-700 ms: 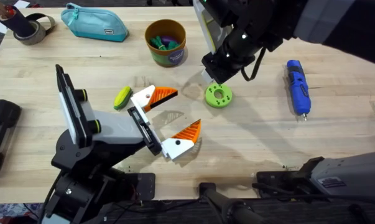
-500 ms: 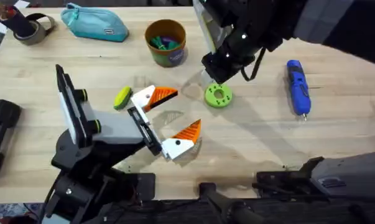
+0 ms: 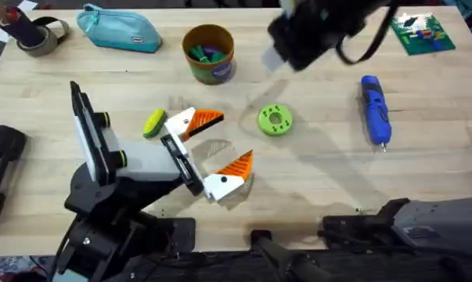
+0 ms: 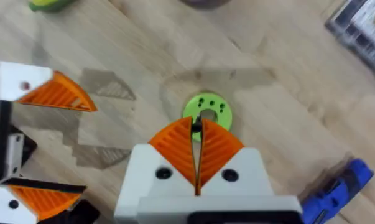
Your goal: Pick up the gripper from the table and insert it into the empty holder that is missing its gripper. Then pick up a screw, insert it into the mounting hole, and use the screwdriver to tighten it. Finally, clean up the table by picking up the vegetable and placing it into the bucket.
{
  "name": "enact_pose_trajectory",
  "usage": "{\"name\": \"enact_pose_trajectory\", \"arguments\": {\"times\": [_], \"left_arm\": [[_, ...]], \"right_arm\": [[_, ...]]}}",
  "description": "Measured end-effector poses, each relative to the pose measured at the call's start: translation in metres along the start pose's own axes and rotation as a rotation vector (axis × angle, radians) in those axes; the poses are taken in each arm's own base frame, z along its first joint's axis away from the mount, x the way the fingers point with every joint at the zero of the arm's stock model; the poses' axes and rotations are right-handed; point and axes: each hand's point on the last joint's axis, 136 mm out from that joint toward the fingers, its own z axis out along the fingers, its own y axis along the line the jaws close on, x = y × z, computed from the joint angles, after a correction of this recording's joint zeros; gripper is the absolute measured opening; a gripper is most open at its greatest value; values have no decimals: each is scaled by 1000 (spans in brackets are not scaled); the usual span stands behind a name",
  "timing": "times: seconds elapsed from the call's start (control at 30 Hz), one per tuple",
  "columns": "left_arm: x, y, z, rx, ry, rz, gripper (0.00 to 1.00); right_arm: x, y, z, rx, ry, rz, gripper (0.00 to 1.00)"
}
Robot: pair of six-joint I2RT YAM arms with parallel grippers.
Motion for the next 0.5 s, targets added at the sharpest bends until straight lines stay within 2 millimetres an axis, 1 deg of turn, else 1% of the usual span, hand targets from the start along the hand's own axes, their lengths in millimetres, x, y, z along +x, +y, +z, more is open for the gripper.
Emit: {"name": "enact_pose_trajectory", "arguments": {"times": [0.1, 0.2, 0.27, 0.33, 0.5], "left_arm": [[0, 0, 0, 0, 0, 0, 986], [0, 0, 0, 0, 0, 0, 986], [0, 0, 0, 0, 0, -1, 986], [0, 0, 0, 0, 0, 0, 986], [0, 0, 0, 0, 0, -1, 986]], "right_arm": [[-12, 3, -16, -18, -53, -32, 12], [-17, 8, -23, -48, -73, -58, 12], [-18, 11, -23, -63, -68, -70, 12], [-22, 24, -16, -90, -37, -114, 12], [-37, 52, -9, -129, -16, -199, 12]]}}
